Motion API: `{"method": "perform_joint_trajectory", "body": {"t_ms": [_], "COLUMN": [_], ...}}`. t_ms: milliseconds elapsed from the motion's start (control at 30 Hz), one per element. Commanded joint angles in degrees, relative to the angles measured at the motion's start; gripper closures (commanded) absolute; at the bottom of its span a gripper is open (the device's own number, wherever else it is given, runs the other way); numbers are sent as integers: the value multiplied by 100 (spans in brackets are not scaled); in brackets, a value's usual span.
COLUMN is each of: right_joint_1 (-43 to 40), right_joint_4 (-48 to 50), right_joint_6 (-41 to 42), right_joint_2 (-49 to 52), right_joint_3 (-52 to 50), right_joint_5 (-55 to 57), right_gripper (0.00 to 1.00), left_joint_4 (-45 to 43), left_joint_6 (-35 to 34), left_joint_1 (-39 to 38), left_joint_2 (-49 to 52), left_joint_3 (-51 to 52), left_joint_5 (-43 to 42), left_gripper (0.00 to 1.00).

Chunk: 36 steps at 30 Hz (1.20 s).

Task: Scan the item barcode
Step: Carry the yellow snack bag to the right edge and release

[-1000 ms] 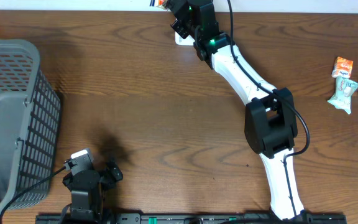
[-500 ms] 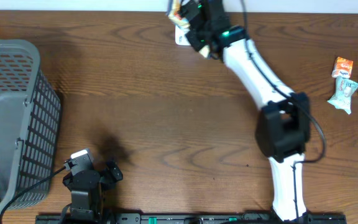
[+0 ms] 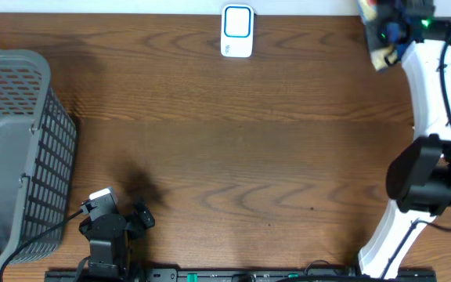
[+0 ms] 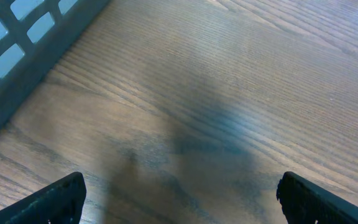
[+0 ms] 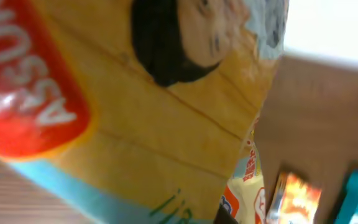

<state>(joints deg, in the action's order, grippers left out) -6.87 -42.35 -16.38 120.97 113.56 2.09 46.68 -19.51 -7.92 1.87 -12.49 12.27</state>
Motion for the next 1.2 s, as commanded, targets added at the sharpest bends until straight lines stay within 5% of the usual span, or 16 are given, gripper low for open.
{"method": "perform_joint_trajectory", "body": {"t_ms": [0, 200, 233, 300, 367, 1167], "right_joint_1": [-380, -732, -754, -748, -702, 942], "right_joint_4": [216, 448, 490, 487, 450, -46], "right_joint_6": [568, 1104, 1187, 1213, 1228, 1808], "right_joint_2": [343, 339, 297, 216, 79, -4444], "right_joint_3": [-531, -828, -828, -824, -824, -824], "right_joint_5": [61, 809, 763, 721, 719, -719], "right_gripper": [94, 98, 81, 31, 1, 1], "left_joint_4": [385, 385, 385, 385, 385, 385], "left_joint_6": [125, 125, 125, 125, 125, 125], "left_joint_1": [13, 13, 13, 13, 13, 13], "left_joint_2": [-9, -9, -9, -9, -9, -9], "left_joint_3": [15, 15, 15, 15, 15, 15], "left_joint_5": [35, 35, 35, 35, 35, 35], "left_gripper": [2, 2, 2, 2, 2, 2]}}
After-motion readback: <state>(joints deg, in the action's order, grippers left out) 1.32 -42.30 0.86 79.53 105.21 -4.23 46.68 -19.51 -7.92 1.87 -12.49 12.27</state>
